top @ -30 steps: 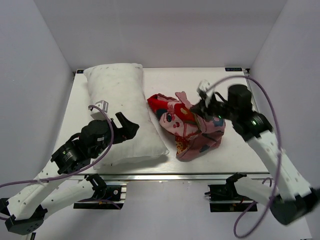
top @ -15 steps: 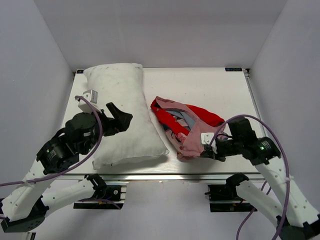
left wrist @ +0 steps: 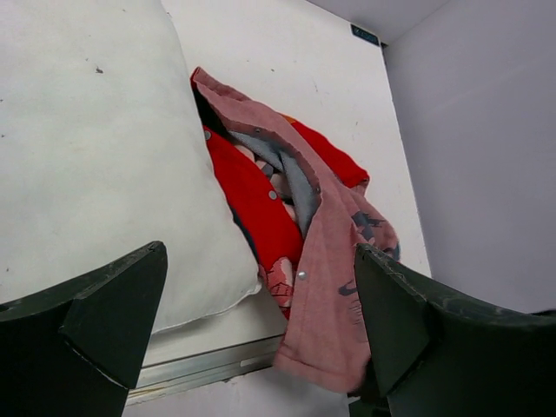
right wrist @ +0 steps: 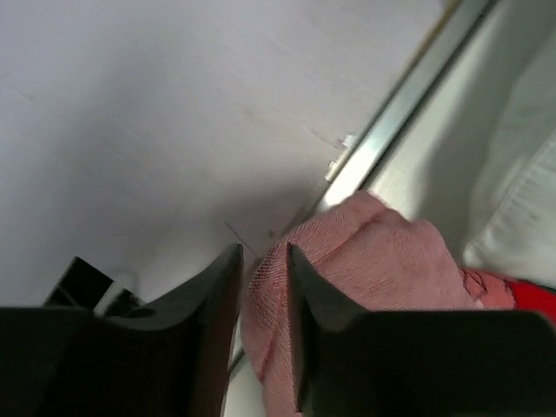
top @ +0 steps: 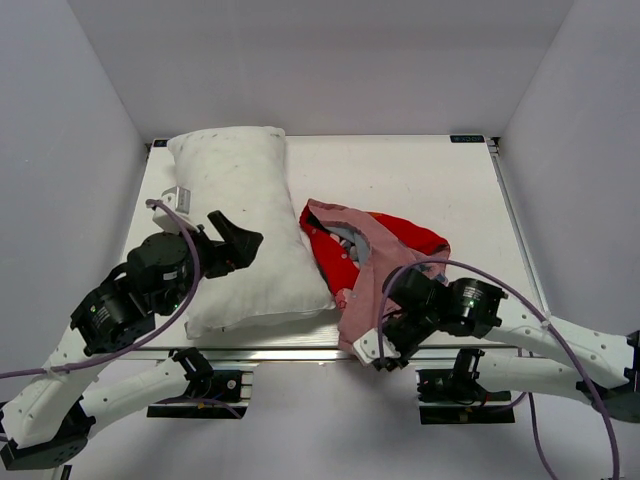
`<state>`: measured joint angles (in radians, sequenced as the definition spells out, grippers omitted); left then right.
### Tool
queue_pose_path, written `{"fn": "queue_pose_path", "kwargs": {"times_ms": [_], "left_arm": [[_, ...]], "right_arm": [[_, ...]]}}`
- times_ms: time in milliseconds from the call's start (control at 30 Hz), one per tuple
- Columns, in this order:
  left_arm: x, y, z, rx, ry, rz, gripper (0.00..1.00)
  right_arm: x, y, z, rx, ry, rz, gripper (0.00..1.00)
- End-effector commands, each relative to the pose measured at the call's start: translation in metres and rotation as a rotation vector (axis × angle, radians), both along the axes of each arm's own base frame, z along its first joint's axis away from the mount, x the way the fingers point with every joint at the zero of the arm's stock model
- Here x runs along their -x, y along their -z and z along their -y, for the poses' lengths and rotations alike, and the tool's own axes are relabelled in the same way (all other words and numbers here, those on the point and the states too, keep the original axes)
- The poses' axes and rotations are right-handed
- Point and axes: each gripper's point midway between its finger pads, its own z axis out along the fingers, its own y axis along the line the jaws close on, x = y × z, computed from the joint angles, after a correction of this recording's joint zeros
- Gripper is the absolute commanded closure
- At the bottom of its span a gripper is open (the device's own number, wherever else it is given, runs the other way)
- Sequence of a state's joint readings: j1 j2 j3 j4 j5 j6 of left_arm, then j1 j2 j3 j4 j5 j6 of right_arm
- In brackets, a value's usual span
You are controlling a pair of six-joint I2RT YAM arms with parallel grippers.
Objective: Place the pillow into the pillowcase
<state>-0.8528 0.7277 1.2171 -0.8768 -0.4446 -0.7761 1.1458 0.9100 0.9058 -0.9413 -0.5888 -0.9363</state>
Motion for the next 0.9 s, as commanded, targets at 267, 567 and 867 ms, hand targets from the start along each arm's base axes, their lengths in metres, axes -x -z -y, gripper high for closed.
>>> {"fn": "queue_pose_path", "kwargs": {"times_ms": [267, 567, 867], "left_arm": [[0.001, 0.017, 0.001, -0.032, 0.000, -0.055, 0.02], [0.001, 0.031, 0.010, -0.077, 0.035, -0.091, 0.02], [0.004, 0.039, 0.017, -0.035, 0.062, -0.092, 0.02]], "right_arm": [[-0.067, -0.100, -0.074, -0.327, 0.422, 0.167, 0.31], [-0.252, -0.099, -0.033, -0.337, 1.312, -0.054, 0.26], [-0.283, -0.002, -0.016, -0.046, 1.497, -0.221, 0.32]]}}
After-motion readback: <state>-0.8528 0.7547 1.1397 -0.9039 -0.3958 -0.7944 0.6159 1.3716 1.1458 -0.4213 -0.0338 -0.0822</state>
